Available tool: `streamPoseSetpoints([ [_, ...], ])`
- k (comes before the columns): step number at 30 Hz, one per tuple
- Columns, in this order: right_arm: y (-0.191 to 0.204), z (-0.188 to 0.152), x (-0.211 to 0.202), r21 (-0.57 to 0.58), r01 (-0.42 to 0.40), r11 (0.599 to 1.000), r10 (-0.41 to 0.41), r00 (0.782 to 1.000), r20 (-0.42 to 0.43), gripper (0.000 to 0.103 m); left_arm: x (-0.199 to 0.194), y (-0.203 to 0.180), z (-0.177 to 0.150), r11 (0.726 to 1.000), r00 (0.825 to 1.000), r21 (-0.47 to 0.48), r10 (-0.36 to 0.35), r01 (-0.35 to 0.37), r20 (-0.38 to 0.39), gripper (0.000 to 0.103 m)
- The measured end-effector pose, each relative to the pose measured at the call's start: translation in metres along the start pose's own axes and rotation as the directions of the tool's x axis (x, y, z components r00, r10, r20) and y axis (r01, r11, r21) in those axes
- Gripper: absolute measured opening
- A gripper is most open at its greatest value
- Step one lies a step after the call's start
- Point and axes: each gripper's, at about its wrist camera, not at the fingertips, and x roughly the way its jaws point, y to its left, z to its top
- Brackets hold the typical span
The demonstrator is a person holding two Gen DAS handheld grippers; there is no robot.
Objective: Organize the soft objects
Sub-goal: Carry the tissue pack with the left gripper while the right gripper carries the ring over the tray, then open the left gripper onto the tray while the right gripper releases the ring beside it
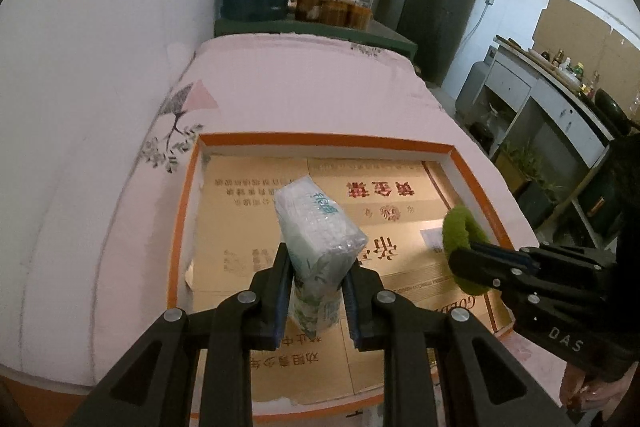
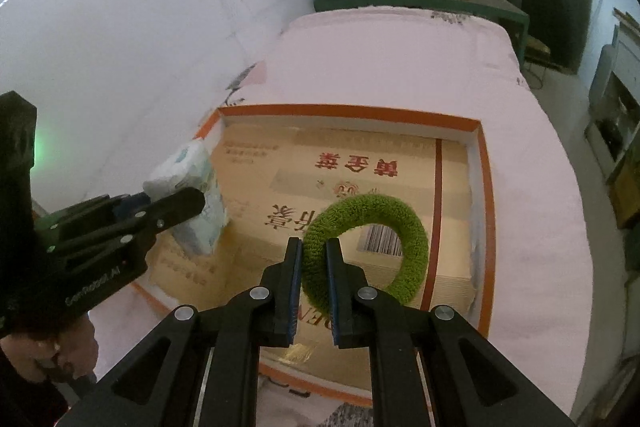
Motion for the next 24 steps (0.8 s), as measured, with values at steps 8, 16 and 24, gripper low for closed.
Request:
streamPoseSetpoints([
  [8, -0.007, -0.002, 0.016, 0.021, 0.006, 1.000, -0.005, 1.000, -0.018, 0.012, 0.003, 0.001, -0.001, 1.000, 1.000, 0.000, -0.009, 0.009, 0.006, 0.024],
  [16, -0.007, -0.005, 0.025, 0.013, 0.020, 1.000, -0.019, 0.999, -0.027, 0.012, 0.008, -0.003, 0.000, 1.000, 1.000, 0.011, 0.001, -0.001, 0.010, 0.024],
  [24, -0.011, -0.011, 0.033, 0.009, 0.034, 0.999, -0.034, 0.999, -0.033, 0.019, 0.015, 0.007, -0.001, 0.997, 0.998, -0.052, -0.047, 0.050, 0.046, 0.054],
])
